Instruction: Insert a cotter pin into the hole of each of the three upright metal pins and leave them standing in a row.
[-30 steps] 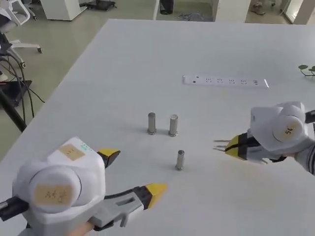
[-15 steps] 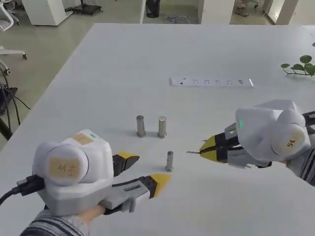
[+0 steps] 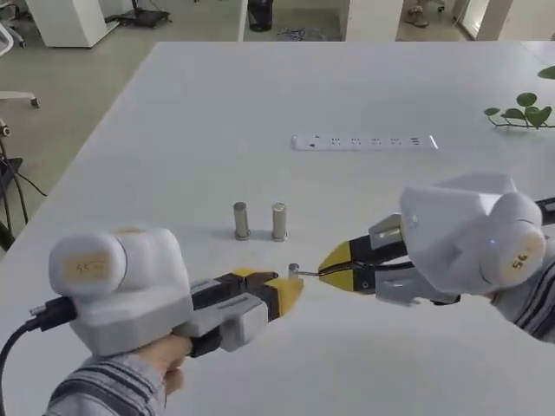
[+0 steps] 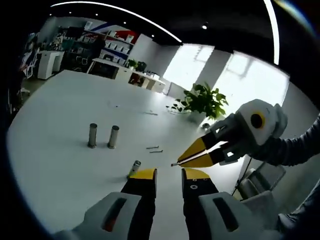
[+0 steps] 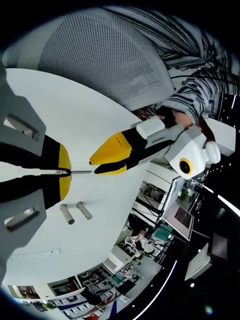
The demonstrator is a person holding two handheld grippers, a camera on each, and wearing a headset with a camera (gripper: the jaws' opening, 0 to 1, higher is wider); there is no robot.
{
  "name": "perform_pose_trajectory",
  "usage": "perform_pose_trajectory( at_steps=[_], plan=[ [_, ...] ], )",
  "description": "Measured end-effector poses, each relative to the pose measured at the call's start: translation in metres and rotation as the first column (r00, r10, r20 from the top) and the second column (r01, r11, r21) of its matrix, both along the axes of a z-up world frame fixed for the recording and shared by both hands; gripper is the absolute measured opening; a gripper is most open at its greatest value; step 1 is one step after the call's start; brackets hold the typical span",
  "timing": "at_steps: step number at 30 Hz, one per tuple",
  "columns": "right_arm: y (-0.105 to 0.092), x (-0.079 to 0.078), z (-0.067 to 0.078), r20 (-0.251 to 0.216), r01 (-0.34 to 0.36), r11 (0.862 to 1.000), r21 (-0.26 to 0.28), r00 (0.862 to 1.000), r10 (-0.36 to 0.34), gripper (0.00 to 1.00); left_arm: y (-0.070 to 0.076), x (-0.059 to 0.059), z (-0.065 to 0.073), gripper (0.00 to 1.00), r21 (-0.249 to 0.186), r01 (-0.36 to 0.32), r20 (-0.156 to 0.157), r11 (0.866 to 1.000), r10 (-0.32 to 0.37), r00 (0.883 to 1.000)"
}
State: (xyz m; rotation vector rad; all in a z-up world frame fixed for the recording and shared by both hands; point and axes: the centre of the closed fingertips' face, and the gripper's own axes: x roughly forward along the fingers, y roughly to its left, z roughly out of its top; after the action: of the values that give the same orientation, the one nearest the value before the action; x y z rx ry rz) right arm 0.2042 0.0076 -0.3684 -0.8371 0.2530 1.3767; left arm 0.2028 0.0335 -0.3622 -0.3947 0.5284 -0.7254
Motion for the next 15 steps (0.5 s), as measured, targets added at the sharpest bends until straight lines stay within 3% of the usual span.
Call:
perform_pose_trajectory(
  at_steps=[3, 15],
  plan=[
    [0.0027, -0.0025, 0.0026, 0.003, -0.005, 1.000, 0.009, 1.000, 0.005, 0.00, -0.0019, 0.0000, 0.0036, 0.08, -0.060, -0.007, -0.016, 0.998, 0.006, 1.000],
    [0.0084, -0.0063, 0.0071, 0.007, -0.003, 0.999, 0.033, 1.000, 0.003, 0.00, -0.0055, -0.0001, 0.0083, 0.00, -0.144, -0.028, -0.048, 0.989, 0.022, 0.999]
  ],
)
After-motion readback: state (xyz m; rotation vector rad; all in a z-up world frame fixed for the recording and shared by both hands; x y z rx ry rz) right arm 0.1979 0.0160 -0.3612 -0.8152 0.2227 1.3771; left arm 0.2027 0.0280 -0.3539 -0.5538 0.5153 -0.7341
